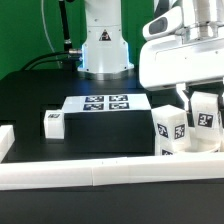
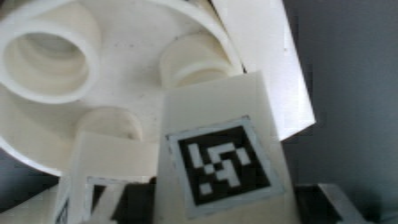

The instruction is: Assemble stool

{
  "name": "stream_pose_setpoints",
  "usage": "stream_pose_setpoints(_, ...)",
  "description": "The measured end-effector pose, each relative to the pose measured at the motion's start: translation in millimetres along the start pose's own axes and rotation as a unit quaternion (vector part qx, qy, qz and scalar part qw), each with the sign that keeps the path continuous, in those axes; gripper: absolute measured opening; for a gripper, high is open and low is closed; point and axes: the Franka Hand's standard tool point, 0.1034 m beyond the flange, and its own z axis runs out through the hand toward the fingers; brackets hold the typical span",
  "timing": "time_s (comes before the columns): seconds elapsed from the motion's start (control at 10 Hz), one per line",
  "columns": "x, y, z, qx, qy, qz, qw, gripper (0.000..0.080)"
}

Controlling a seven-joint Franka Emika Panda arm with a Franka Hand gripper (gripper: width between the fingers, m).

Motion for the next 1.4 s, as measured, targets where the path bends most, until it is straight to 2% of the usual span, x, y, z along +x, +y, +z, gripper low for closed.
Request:
stream_pose_setpoints(0.2,0.3,0.6,-0.2,0.000,0.002,0.003,1.000,0.0325)
stream_pose_setpoints(0.3,0.2,0.7,-0.1,0.000,0.002,0.001,1.000,0.0418)
stream_pose_setpoints(0.4,0.2,0.7,-0.1,0.000,0.002,0.000,1.000,0.0418)
stream_pose_setpoints(0.5,0.2,0.7,-0.1,0.000,0.002,-0.001,1.000,0.0580)
stream_pose_setpoints(0.6,0.2,0.7,-0.1,0.000,0.002,-0.004,1.000,0.0580)
stream_pose_setpoints(0.7,0.2,0.7,-0.1,0.000,0.002,-0.006,1.000,0.0634)
stream_pose_setpoints(1.1,1.2,0.8,-0.6,0.000,0.002,-0.014,1.000,0.0649)
stream_pose_setpoints(1.2,9.0,5.0,-6.2,-0.006,-0.015,-0.030,0.999,0.0649)
stream_pose_setpoints(1.3,24.7,8.3,-17.7,-0.007,-0.027,-0.027,0.999,0.0649)
stream_pose_setpoints(1.4,29.7,10.9,-22.9,-0.010,-0.044,-0.021,0.999,0.0649)
